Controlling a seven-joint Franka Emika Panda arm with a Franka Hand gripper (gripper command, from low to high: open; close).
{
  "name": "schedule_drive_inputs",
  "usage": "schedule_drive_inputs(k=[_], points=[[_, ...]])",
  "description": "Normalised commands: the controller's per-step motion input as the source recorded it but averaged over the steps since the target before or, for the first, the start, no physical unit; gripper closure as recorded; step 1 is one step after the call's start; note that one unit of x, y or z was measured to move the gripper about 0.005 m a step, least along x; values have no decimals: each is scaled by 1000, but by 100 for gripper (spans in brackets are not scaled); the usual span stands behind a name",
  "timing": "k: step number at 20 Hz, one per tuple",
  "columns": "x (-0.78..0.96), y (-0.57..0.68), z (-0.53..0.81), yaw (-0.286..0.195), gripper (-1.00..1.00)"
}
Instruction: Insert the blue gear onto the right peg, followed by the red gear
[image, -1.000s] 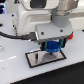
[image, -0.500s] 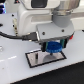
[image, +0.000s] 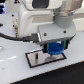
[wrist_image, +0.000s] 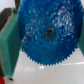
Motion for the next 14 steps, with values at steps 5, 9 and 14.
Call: schedule_drive_inputs(k=[5, 9, 14], points=[[67, 18, 173, 0, 100], [46, -12, 243, 0, 100], [83, -38, 131, 0, 100]])
